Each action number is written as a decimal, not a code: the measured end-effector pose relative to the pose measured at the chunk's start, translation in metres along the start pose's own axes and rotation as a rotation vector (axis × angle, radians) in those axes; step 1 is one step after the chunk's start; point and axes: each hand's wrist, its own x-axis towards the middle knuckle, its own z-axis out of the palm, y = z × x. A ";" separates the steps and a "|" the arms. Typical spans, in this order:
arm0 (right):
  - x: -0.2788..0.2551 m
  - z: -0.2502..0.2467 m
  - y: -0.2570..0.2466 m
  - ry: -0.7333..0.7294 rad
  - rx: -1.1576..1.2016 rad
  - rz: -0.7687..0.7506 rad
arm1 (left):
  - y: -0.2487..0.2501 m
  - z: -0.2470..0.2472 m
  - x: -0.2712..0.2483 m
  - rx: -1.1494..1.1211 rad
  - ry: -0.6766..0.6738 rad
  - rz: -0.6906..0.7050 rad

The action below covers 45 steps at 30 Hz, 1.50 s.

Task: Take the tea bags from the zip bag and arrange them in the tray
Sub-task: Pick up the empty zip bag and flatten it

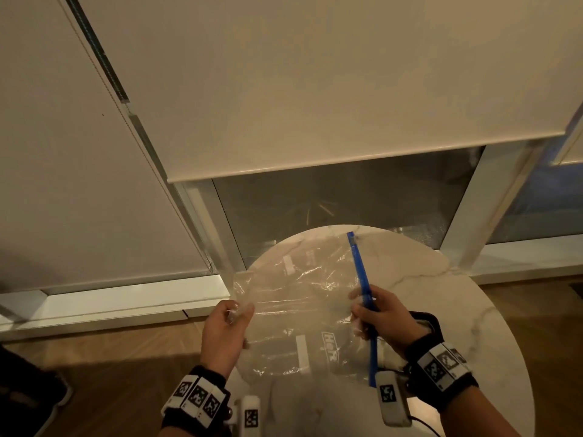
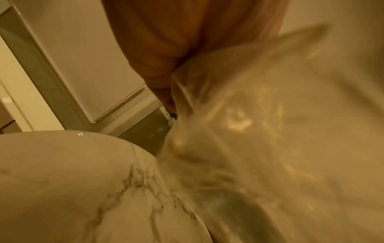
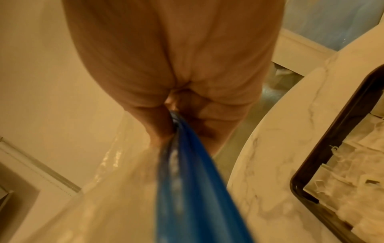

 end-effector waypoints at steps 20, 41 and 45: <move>-0.005 -0.002 0.001 0.186 0.010 -0.068 | -0.007 -0.023 0.001 -0.407 -0.235 -0.176; -0.007 0.033 -0.039 0.113 0.480 -0.008 | 0.000 0.012 -0.006 -0.456 -0.118 -0.100; -0.008 0.028 -0.040 0.246 0.245 0.013 | 0.001 0.009 -0.001 -0.237 -0.070 0.014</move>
